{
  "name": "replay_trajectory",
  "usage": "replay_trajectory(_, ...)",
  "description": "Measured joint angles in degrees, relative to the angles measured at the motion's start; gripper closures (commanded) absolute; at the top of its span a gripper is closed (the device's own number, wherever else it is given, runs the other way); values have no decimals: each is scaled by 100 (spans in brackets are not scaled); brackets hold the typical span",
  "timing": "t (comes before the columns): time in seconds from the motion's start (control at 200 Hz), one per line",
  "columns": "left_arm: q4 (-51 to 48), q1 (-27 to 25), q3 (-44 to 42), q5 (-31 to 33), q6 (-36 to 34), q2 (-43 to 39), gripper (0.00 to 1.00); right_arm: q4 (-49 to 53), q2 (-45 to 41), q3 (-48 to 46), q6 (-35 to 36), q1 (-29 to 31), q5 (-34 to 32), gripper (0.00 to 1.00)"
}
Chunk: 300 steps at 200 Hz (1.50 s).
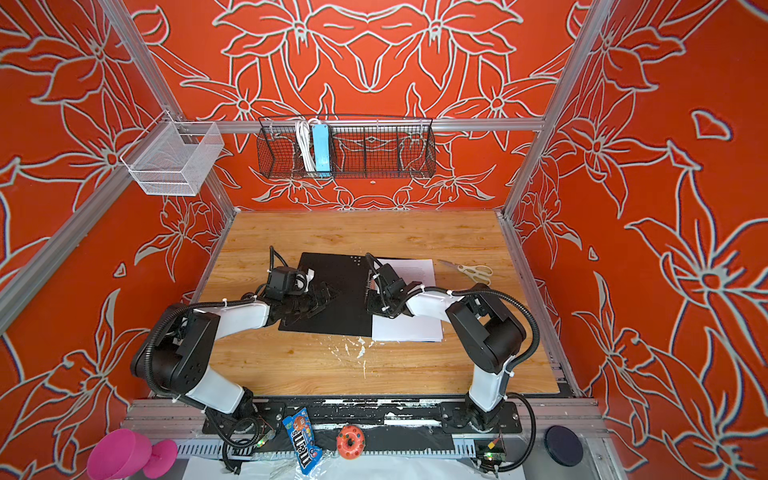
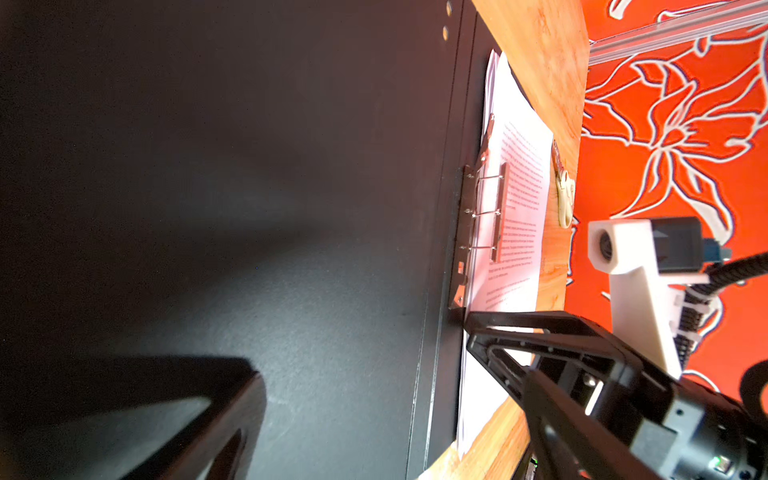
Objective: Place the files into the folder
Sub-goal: 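Release the clip lever and lift the right gripper away from the folder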
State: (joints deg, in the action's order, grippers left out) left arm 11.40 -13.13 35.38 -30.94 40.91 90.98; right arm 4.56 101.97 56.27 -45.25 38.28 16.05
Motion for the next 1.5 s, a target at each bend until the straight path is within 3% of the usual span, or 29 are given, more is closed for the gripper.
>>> replay_trajectory(0.175,-4,0,0,2,-2,-15,2,-31,-33,232,195,-9,332,58)
replay_trajectory(0.38,-42,2,17,4,-11,-44,2,234,-614,254,442,-232,435,33)
replay_trajectory(0.465,-44,2,20,2,-26,-44,2,461,-1106,127,568,-546,219,20)
replay_trajectory(0.62,-48,2,20,-4,-61,-39,2,772,-1926,-466,717,-1692,-127,9)
replay_trajectory(0.766,-52,2,20,-4,-72,-37,2,981,-1985,-1025,721,-2859,-269,6)
replay_trajectory(0.876,-59,2,22,-9,-90,-11,2,903,-1838,-1384,671,-3233,-44,6)
replay_trajectory(1.241,-153,7,90,-28,-107,37,2,39,-1320,-1403,507,-3263,713,10)
replay_trajectory(1.501,-153,20,96,-68,-103,66,2,120,-1368,-1405,424,-3119,820,10)
